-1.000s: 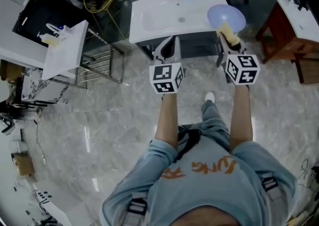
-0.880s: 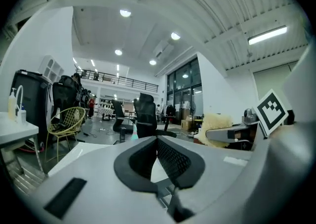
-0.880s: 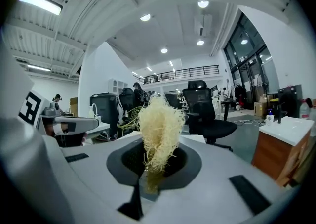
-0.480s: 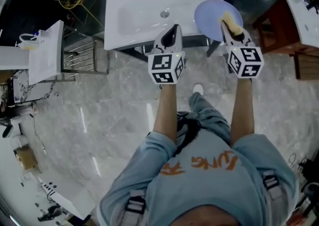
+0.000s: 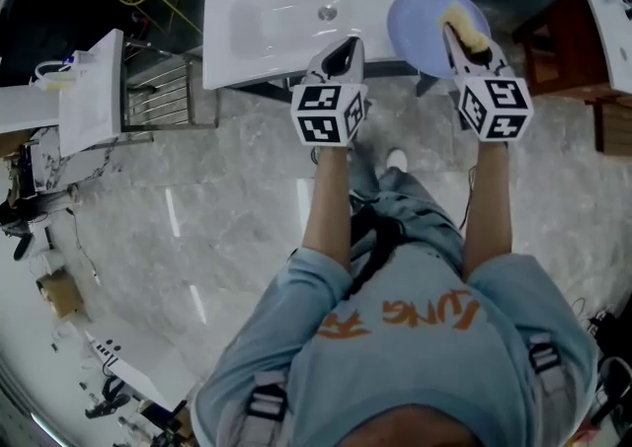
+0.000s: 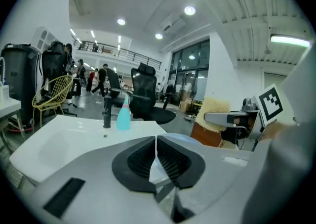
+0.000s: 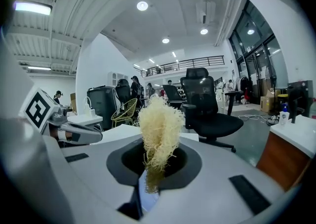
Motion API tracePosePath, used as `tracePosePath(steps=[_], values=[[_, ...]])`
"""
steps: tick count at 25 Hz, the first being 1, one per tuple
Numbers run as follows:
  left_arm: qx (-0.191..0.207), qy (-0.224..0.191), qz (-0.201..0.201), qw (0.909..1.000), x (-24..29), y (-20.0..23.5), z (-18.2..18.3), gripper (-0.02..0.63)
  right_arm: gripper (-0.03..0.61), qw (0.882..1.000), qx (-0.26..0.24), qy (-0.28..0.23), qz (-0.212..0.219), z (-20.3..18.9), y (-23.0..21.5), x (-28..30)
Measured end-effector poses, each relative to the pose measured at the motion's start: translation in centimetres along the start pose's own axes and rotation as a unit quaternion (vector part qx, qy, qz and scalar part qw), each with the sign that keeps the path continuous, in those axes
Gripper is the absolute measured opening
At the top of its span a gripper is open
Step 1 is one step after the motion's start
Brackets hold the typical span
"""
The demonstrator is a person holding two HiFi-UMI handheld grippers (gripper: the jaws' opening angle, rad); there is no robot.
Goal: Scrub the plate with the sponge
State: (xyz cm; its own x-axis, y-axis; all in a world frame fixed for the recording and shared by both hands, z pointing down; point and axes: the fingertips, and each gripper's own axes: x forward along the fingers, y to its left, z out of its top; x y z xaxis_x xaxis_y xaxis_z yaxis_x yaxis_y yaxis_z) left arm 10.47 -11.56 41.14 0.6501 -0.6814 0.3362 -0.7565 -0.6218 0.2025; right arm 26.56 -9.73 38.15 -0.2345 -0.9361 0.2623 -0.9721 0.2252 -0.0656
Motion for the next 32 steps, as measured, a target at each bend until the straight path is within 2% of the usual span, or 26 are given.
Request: tracePosePath(steps=[4, 7, 12, 17, 28, 32], values=[[-0.013, 0.050, -0.028, 0.9983, 2.5, -0.5, -2.1, 0.003, 0.032, 1.000, 0.013, 0.012, -0.023, -1.1, -1.5, 0.0], [-0.015, 0.085, -0.054, 0.9947, 5.2, -0.9, -3.3, 0.085, 0.032, 0.999, 0.020, 0.024, -0.043, -2.3, -3.0, 0.1], [-0.022, 0.144, -0.080, 0.9862, 8.9, -0.4, -6.0, 0.120, 0.032, 0.995, 0.042, 0.036, -0.083, -4.2, -6.1, 0.3], [-0.066, 0.209, -0.123, 0.9679, 12.1, 0.6, -8.1, 0.201, 0.032, 0.991, 0.062, 0.054, -0.109, -6.2, -7.6, 1.6], [-0.121, 0.298, -0.159, 0.9333, 17.2, 1.8, -10.6, 0.215, 0.032, 0.980, 0.093, 0.074, -0.160, -8.2, -10.4, 2.7], [-0.143, 0.333, -0.182, 0.9141, 18.6, 1.0, -11.6, 0.214, 0.032, 0.975, 0.104, 0.078, -0.179, -8.9, -11.5, 2.5]])
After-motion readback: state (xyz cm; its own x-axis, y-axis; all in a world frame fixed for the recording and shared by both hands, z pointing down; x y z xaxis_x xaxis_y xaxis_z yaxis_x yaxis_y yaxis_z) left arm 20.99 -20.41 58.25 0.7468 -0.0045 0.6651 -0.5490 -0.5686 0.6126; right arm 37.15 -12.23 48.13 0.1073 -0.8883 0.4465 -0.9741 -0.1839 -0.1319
